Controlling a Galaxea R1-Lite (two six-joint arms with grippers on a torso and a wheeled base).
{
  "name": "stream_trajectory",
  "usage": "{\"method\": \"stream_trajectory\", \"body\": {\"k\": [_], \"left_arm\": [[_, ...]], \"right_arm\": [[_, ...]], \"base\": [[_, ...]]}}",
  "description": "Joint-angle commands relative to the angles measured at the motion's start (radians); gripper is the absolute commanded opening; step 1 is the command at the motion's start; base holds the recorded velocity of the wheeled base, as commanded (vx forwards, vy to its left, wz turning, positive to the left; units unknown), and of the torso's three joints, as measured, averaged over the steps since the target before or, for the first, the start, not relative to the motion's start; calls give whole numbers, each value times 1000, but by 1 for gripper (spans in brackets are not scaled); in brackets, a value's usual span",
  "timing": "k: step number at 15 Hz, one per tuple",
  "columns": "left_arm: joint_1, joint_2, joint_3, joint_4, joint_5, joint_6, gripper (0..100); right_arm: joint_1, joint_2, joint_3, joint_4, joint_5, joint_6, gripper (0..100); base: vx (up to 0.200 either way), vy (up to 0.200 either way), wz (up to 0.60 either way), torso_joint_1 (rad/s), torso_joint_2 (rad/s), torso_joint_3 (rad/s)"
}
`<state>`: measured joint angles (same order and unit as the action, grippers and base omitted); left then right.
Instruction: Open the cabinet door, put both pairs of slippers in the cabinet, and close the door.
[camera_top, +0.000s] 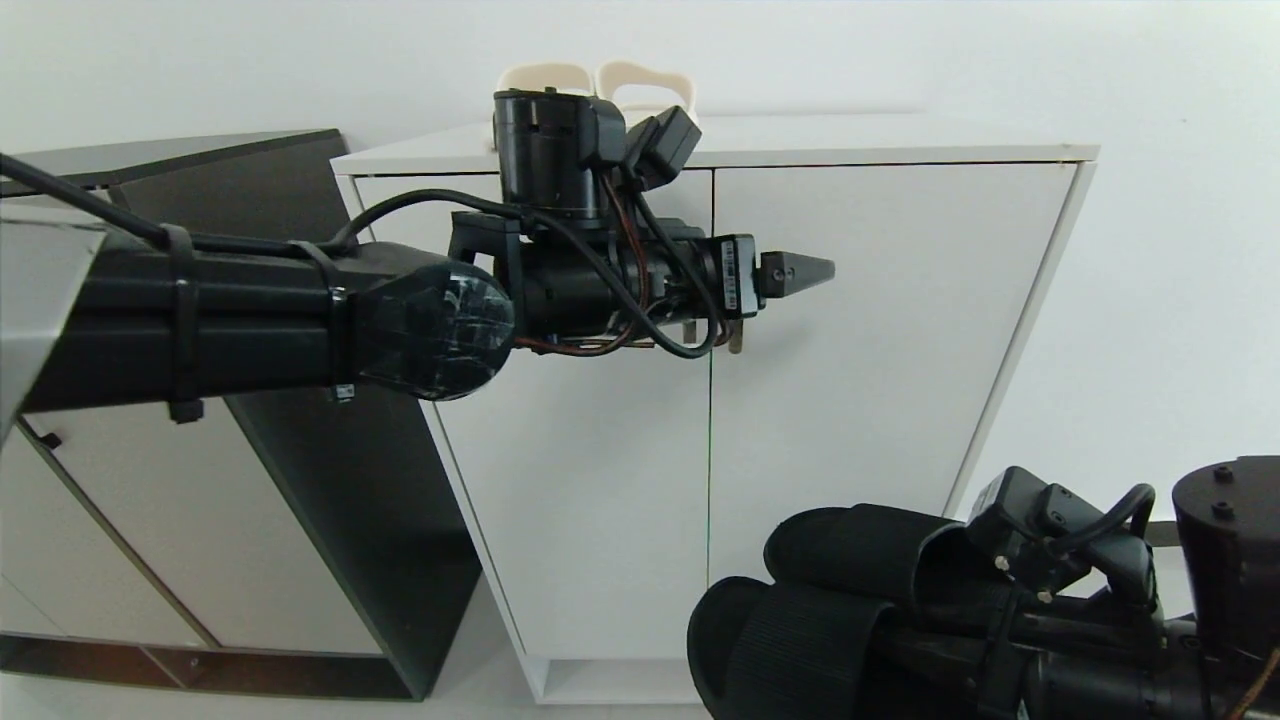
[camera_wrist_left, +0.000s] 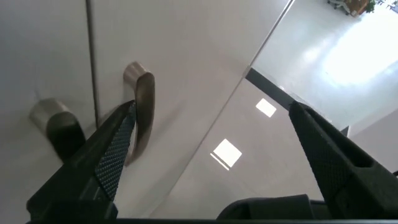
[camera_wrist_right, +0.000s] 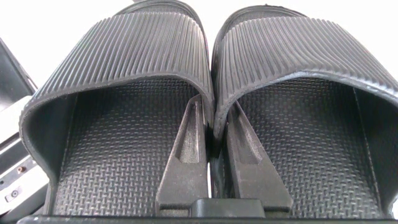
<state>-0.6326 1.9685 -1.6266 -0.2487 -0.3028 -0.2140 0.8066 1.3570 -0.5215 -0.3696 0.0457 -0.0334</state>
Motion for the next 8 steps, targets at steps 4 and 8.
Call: {"method": "stream_trajectory", "body": {"k": [4,8], "left_arm": [[-3,24,-10,2,2,-2,0],[-73,-89,134,-1,2,-4,0]], "right_arm": [[0,4,8,0,2,-2,0],[0,-35,52,-2,132,-48,0]], "base": [[0,0,0,0,0,0],[0,0,0,0,0,0]]}}
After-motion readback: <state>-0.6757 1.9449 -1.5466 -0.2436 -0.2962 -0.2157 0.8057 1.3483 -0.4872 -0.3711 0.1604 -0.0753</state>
